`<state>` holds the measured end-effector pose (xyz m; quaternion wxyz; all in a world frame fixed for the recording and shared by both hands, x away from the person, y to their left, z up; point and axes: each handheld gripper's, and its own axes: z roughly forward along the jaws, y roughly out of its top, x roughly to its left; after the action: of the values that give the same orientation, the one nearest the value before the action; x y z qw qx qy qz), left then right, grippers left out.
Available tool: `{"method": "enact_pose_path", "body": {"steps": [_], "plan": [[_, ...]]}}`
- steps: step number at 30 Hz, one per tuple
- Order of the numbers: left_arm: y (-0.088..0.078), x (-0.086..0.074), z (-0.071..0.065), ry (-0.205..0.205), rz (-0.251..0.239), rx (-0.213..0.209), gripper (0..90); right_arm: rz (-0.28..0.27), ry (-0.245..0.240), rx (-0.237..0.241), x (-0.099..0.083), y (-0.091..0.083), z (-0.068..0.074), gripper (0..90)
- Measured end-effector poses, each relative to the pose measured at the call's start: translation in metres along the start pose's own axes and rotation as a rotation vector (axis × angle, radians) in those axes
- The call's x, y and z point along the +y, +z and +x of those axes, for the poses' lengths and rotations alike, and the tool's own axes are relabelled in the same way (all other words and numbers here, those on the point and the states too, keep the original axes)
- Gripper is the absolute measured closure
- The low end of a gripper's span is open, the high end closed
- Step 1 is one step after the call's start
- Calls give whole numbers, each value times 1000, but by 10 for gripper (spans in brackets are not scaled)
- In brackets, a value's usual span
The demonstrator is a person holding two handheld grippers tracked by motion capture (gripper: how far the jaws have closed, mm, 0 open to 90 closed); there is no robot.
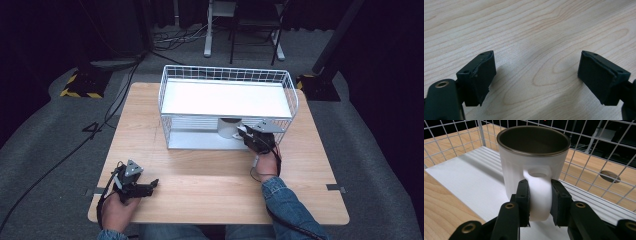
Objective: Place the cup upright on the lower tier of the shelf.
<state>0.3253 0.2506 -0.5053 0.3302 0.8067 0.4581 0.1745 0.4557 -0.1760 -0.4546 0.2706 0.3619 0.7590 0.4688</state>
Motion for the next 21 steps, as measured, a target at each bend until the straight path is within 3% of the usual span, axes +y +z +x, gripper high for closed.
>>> {"method": "enact_pose_path", "body": {"steps": [5,9,12,21], "plan": [[0,0,0,0,0,0,154,3,-2,-1,0,0,0,702],[0,0,0,0,0,0,153,10,5,13,0,2,0,557],[1,0,0,-5,-3,1,153,5,13,12,0,1,0,507],[1,0,0,-4,-4,1,153,-35,10,29,8,-23,1,453]]}}
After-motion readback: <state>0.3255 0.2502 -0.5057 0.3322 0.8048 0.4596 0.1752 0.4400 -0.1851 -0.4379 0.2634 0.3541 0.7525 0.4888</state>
